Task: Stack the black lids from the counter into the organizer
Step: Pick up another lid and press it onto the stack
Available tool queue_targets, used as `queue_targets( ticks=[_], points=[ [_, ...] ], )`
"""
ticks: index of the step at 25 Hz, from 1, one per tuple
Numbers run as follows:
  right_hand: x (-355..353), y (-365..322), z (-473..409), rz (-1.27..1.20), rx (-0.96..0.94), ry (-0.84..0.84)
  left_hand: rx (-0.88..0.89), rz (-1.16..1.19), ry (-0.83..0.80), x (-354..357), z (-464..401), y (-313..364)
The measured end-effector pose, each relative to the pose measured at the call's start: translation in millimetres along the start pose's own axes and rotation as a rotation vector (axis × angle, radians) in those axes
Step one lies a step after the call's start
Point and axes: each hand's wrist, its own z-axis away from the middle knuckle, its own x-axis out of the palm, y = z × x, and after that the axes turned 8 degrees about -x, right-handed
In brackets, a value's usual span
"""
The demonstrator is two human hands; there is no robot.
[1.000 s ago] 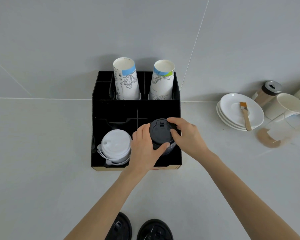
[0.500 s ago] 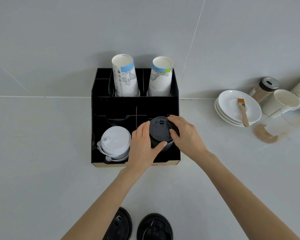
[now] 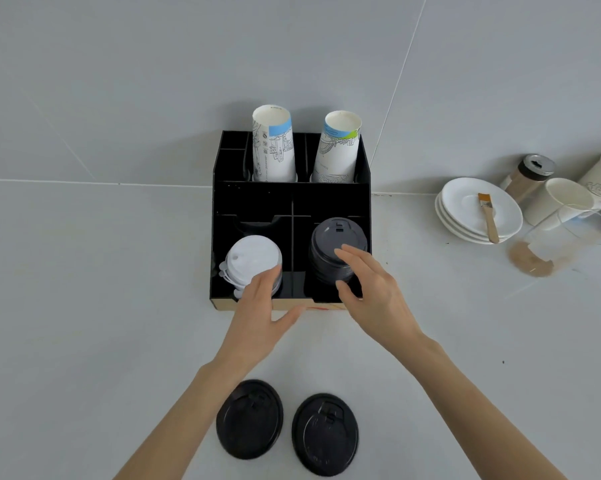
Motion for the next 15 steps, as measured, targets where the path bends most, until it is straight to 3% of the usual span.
queue_targets(
  ticks=[5, 15],
  points=[
    [34, -21, 43, -0.025, -0.026, -0.109, -0.079, -0.048, -0.059, -14, 39, -36],
    [86, -43, 100, 0.092, 0.012, -0.479, -0.233, -0.047, -0.170, -17, 108, -89]
  ],
)
